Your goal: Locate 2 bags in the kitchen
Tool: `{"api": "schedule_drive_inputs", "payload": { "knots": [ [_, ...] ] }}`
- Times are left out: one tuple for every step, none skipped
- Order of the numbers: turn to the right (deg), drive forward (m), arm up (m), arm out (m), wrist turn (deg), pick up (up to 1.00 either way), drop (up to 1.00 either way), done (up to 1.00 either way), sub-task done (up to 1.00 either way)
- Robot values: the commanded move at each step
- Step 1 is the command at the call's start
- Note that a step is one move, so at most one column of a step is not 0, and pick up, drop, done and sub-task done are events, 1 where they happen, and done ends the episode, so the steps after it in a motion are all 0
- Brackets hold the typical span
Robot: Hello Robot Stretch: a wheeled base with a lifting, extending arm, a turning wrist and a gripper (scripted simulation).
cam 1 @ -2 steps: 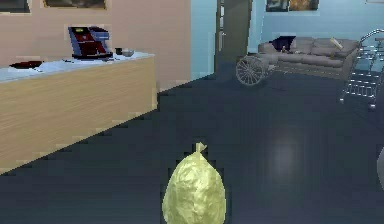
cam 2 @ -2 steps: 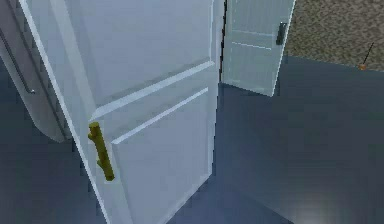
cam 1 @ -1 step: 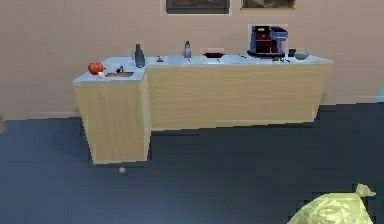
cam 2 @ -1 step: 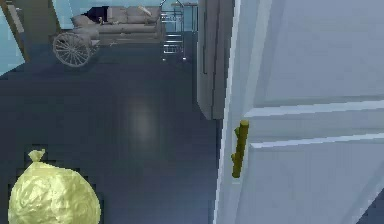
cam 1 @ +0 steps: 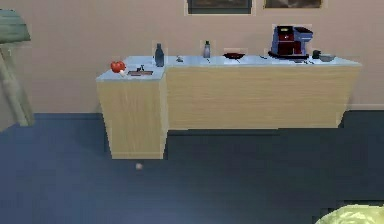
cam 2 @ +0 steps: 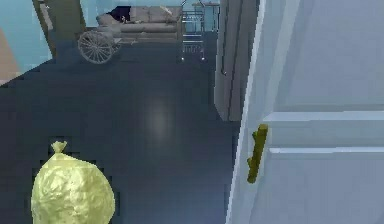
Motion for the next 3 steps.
{"api": "schedule_drive_inputs", "payload": {
  "knots": [
    [0.0, 1.00, 0.00, 0.00, 0.0, 0.00, 0.00, 0.00, 0.00],
    [-3.0, 0.00, 0.00, 0.00, 0.0, 0.00, 0.00, 0.00, 0.00],
    [0.0, 0.30, 0.00, 0.00, 0.0, 0.00, 0.00, 0.00, 0.00]
  ]
}}
